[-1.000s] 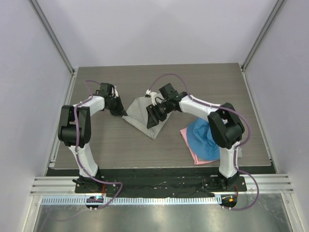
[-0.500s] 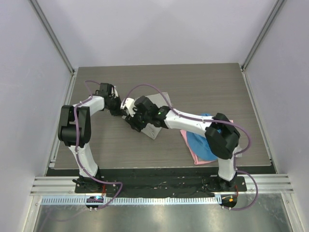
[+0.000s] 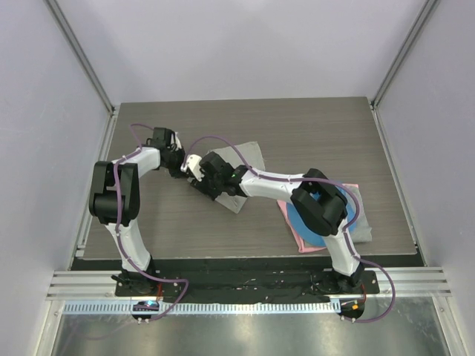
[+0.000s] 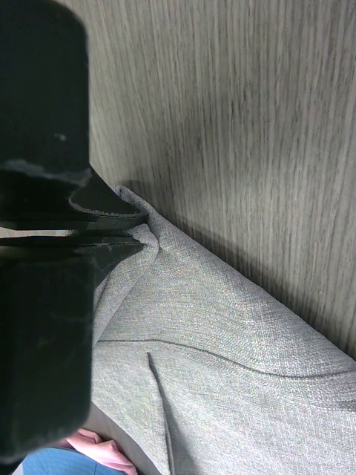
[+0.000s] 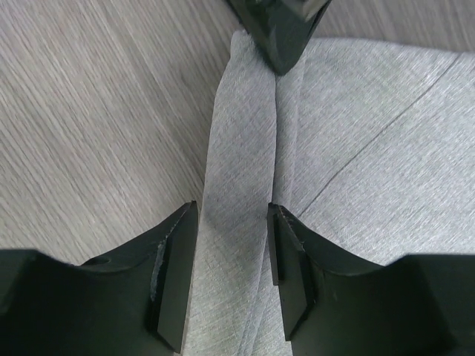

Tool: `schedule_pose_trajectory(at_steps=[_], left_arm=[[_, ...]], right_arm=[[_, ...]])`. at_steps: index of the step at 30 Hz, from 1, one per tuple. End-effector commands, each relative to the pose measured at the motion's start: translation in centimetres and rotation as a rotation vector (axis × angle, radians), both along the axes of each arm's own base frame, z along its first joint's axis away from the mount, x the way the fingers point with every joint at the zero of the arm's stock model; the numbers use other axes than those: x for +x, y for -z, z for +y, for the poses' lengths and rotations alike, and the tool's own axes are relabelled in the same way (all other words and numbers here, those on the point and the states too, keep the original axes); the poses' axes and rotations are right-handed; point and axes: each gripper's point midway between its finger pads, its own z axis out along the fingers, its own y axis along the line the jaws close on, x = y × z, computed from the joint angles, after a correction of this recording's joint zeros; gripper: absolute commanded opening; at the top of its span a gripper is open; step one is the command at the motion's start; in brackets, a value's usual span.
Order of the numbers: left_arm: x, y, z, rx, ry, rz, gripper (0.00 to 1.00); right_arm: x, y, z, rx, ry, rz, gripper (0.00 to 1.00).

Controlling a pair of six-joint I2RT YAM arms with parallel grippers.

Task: Fold the napkin, place the utensils inside, and roll it up
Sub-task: Place the utensil onto the napkin

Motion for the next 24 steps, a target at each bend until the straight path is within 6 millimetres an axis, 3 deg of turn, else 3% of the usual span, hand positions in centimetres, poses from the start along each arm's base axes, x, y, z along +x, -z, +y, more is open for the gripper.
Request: schedule_pose_trajectory(at_steps=[1,13,19,20,24], left_arm=[[0.7,0.2,-0.1,-0.009,-0.003,-0.007,0.0],[0.8,0.1,-0.6,-0.034,0.002,-0.019,0.0],[1.1,-0.9,-1.0,-0.063,-0.005,-0.064,0.01],[1.2,-1.1,-0.9,-0.063,-0.01,-0.072,0.04],[1.5,-2.1,-0.4,-0.046,-0.041,-0.12,0.39]], right_arm=[[1.5,-2.5,2.1,0.06,-0.007,-0.076,0.49],[1.7,1.3,1.5,-0.001,0.022,-0.032,0.45],[-0.1,2.7,1.0,0.049,-0.041,0.12,0.34],[-0.3,2.6,0.9,0.063,-0.051,0.145,0.34],[-1.8,3.2,0.1,0.141,-0.1,0.294,0.32]])
